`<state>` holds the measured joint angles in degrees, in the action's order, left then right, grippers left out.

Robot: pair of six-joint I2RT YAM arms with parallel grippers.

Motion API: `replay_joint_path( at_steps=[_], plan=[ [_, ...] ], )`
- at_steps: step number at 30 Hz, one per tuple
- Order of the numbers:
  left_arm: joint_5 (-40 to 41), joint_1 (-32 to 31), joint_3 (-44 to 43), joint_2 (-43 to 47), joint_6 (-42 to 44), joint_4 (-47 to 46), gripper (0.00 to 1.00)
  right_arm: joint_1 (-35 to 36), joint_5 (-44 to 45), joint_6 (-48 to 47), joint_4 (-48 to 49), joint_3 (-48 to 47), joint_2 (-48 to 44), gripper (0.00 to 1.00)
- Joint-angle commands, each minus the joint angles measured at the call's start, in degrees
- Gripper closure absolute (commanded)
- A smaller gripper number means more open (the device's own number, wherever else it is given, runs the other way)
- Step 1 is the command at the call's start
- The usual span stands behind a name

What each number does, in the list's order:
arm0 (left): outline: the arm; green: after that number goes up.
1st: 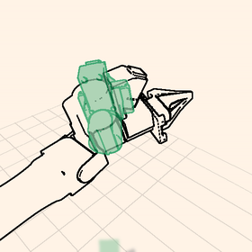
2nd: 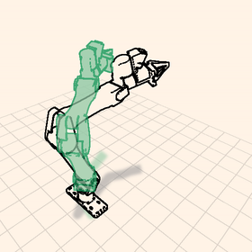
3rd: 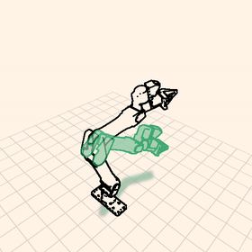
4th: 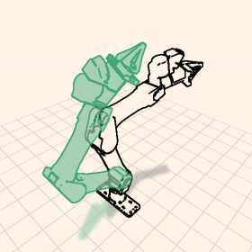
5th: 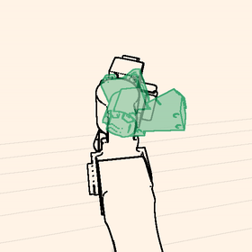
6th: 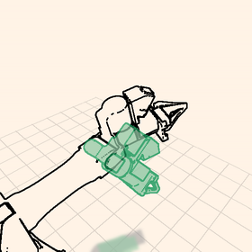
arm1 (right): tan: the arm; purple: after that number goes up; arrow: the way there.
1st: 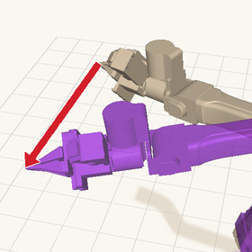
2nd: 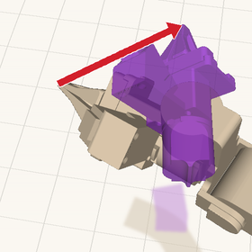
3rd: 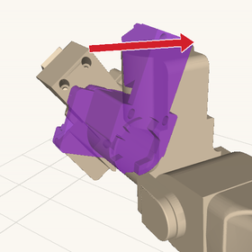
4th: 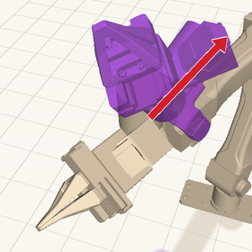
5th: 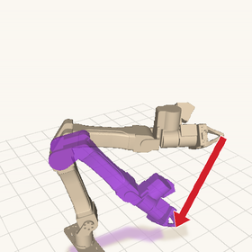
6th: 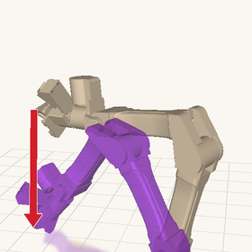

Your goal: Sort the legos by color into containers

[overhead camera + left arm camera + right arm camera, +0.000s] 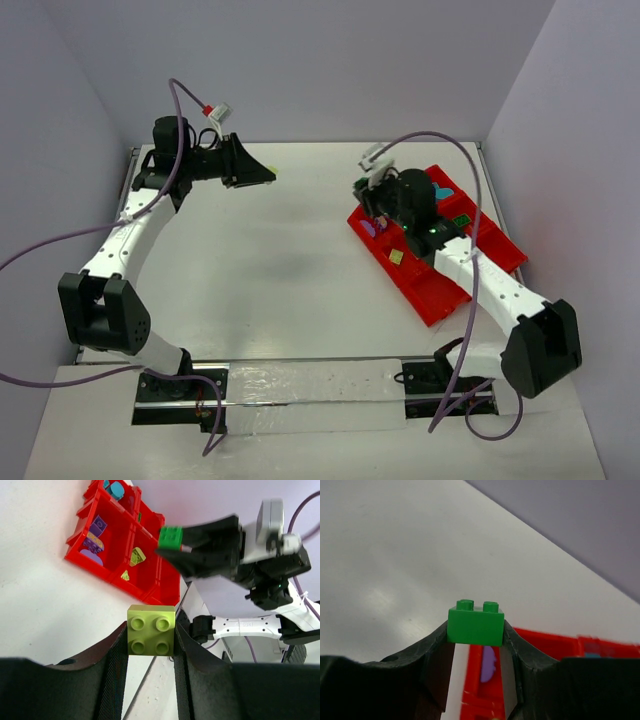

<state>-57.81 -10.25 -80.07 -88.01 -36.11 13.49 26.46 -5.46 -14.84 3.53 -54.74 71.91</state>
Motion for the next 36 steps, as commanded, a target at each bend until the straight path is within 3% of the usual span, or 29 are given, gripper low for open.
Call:
replay_joint_path(
  at_steps=[1, 6, 11, 19, 20, 23, 27, 30, 36],
  plan=[
    [2.83, -3.53, -5.81, -2.50, 3.80, 4.10, 1.00, -9.19, 8.70, 12.97, -6.03, 2.97, -6.55, 1.00],
    [5.17, -7.21, -10.00, -5.65, 5.83, 7.42, 1.00, -22.70, 10.14, 27.19, -11.06, 5.09, -8.79, 1.00],
    [5.64, -11.55, -12.77, -9.41, 5.43, 7.84, 1.00, -36.63, 1.40, 37.20, -14.90, 3.23, -4.56, 1.00],
    [11.22, -21.99, -25.09, -17.91, 9.39, 16.20, 1.00, -41.46, 1.06, 39.80, -17.32, -0.60, 3.78, 0.94],
    [11.51, -22.91, -26.05, -18.89, 9.51, 16.79, 1.00, -41.54, 1.40, 39.80, -17.15, -0.63, 4.51, 0.89],
    [12.44, -25.12, -28.34, -21.02, 10.70, 18.65, 1.00, -41.66, 2.72, 39.65, -16.98, -0.90, 6.28, 0.60],
    [14.94, -27.85, -31.30, -23.39, 12.34, 22.01, 1.00, -41.66, 5.51, 40.47, -14.34, 0.49, 6.01, 0.40],
    [14.83, -28.97, -31.81, -24.14, 12.56, 22.37, 1.00, -41.66, 7.94, 40.50, -13.29, 1.02, 5.45, 0.34],
    [15.09, -29.53, -32.28, -24.51, 13.08, 22.81, 1.00, -41.66, 8.48, 39.23, -14.57, -0.60, 5.32, 0.33]
  ],
)
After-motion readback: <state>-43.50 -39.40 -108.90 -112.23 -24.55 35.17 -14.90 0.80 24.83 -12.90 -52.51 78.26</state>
